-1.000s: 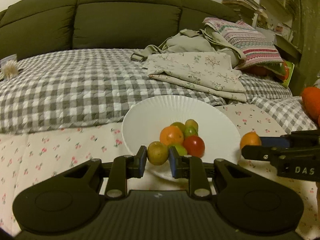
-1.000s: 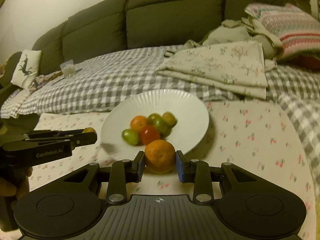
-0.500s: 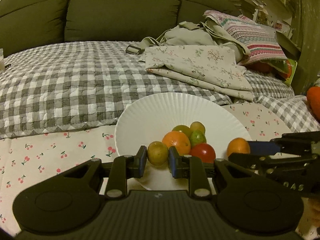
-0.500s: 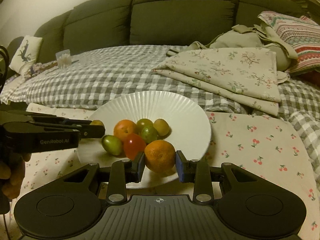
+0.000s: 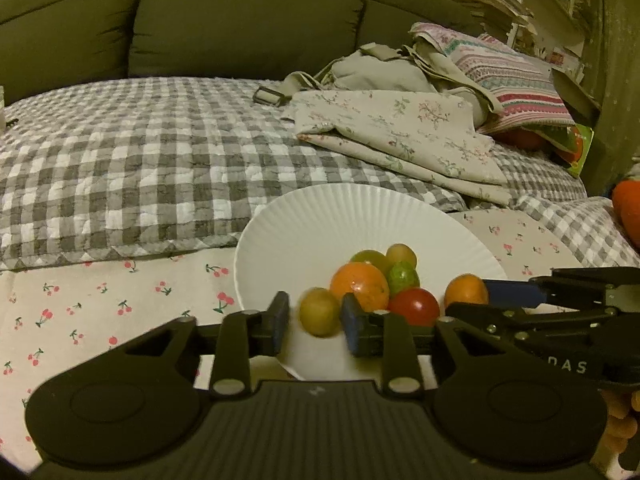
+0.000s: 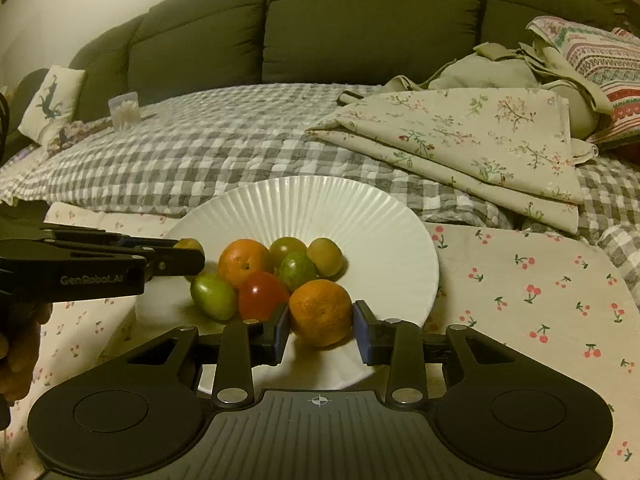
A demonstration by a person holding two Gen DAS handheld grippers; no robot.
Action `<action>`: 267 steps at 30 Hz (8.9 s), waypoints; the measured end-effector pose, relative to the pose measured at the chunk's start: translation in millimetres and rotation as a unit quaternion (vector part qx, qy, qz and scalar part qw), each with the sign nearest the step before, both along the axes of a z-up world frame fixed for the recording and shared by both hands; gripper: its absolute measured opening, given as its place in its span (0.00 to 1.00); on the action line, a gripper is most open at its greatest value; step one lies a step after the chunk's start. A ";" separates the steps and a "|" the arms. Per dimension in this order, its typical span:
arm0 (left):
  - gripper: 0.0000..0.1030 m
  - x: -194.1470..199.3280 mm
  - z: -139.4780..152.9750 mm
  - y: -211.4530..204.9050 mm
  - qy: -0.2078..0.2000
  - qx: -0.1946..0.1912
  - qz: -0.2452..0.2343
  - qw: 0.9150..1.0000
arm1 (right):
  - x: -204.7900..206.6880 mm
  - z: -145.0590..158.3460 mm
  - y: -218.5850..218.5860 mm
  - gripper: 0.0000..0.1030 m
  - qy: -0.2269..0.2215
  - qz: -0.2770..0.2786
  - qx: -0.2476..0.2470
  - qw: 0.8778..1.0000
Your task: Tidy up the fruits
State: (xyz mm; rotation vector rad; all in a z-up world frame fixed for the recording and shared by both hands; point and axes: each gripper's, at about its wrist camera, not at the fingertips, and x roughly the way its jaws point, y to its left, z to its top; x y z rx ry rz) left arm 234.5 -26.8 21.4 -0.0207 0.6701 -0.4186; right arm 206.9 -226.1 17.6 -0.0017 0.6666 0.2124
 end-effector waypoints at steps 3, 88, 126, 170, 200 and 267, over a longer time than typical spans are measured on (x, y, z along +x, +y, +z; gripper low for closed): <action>0.39 -3.9 6.9 2.4 -0.001 -0.009 0.002 1.000 | -2.0 2.9 -0.4 0.45 -0.004 -0.009 -0.003 1.000; 0.24 -100.6 -9.8 43.4 0.109 0.036 0.082 0.990 | -84.2 -21.0 62.1 0.46 0.074 0.072 0.018 0.994; 0.24 -71.1 27.9 15.4 0.014 -0.001 0.040 0.999 | -71.5 31.7 36.1 0.31 -0.005 0.030 0.006 1.000; 0.31 -35.5 -5.6 -41.0 -0.026 0.046 -0.034 0.998 | -10.5 6.6 -13.5 0.32 0.028 -0.012 0.070 0.997; 0.48 -89.7 26.8 7.4 0.022 0.019 0.057 0.998 | -62.7 48.5 -11.3 0.42 0.019 -0.041 0.106 0.993; 0.99 -235.6 79.0 25.3 -0.029 0.060 0.158 0.985 | -231.4 85.9 36.6 1.00 -0.039 -0.065 0.005 0.997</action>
